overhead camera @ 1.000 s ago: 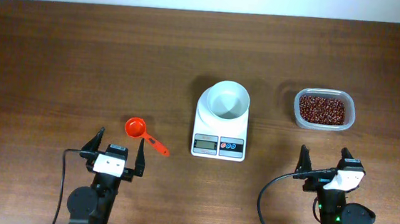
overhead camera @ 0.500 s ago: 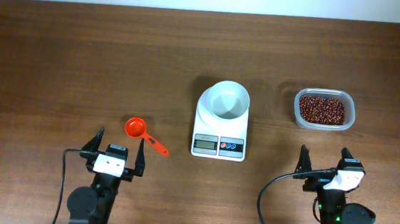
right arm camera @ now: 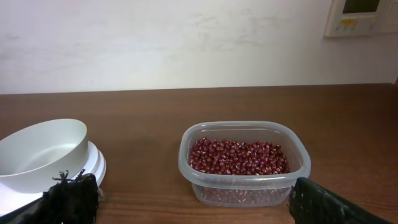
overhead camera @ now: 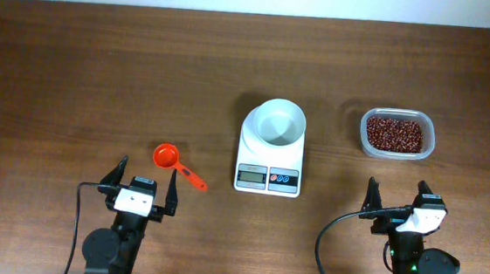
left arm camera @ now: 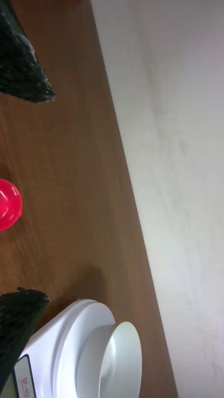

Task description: Scoop and weigh 50g on scale

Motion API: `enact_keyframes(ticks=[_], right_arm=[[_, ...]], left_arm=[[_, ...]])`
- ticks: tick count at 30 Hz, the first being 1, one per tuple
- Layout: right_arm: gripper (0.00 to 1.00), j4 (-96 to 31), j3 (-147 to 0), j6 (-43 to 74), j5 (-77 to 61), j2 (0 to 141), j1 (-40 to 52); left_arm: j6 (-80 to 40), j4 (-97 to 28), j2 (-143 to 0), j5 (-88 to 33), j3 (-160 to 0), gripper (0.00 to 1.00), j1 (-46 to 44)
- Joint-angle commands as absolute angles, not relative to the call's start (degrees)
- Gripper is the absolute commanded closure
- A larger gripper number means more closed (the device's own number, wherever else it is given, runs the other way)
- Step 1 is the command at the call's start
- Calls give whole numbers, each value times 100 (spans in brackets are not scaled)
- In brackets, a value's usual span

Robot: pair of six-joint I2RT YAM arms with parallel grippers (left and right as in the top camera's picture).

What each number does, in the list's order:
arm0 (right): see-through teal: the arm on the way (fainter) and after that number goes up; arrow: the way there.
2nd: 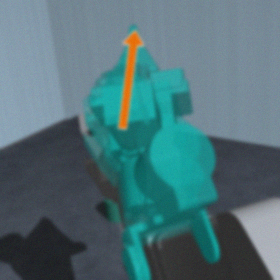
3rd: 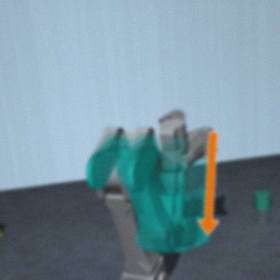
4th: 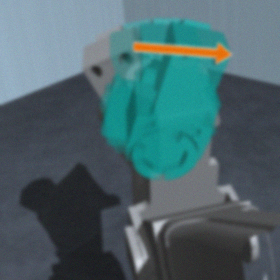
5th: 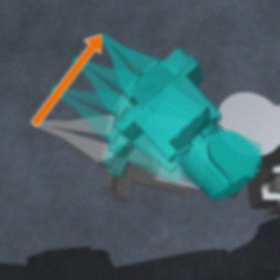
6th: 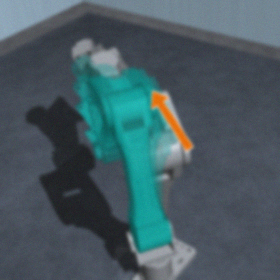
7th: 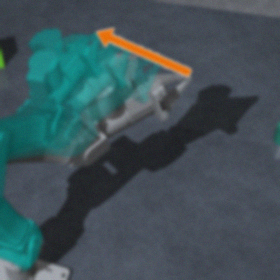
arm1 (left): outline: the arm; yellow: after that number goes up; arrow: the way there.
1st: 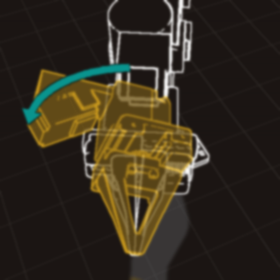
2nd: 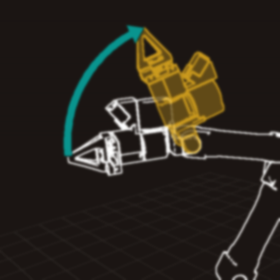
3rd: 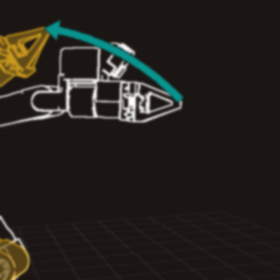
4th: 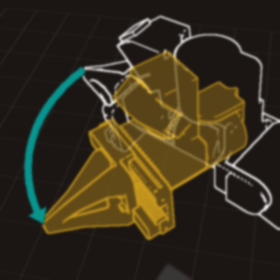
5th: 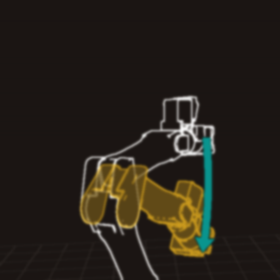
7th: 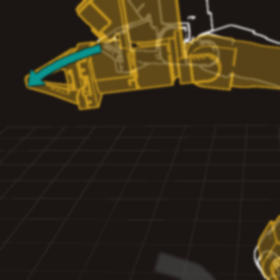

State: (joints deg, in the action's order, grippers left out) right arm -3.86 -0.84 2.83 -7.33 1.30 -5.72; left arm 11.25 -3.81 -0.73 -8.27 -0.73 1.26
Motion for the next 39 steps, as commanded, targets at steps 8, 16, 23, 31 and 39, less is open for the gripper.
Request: enact_keyframes(ticks=[8,16,23,31,39], right_arm=[[1,-399,-34,322,-701,123,-521],[1,-399,-34,322,-701,121,-521],[1,-399,-34,322,-701,121,-521],[1,-399,-34,322,-701,121,-521],[1,-399,-34,322,-701,121,-521]], left_arm=[[1052,-397,-30,-766,-51,1,117],[1052,-397,-30,-766,-51,1,117],[1052,-397,-30,-764,-49,1,117],[1055,-397,-30,-764,-51,1,119],[1055,672,-30,-744,-51,1,119]])
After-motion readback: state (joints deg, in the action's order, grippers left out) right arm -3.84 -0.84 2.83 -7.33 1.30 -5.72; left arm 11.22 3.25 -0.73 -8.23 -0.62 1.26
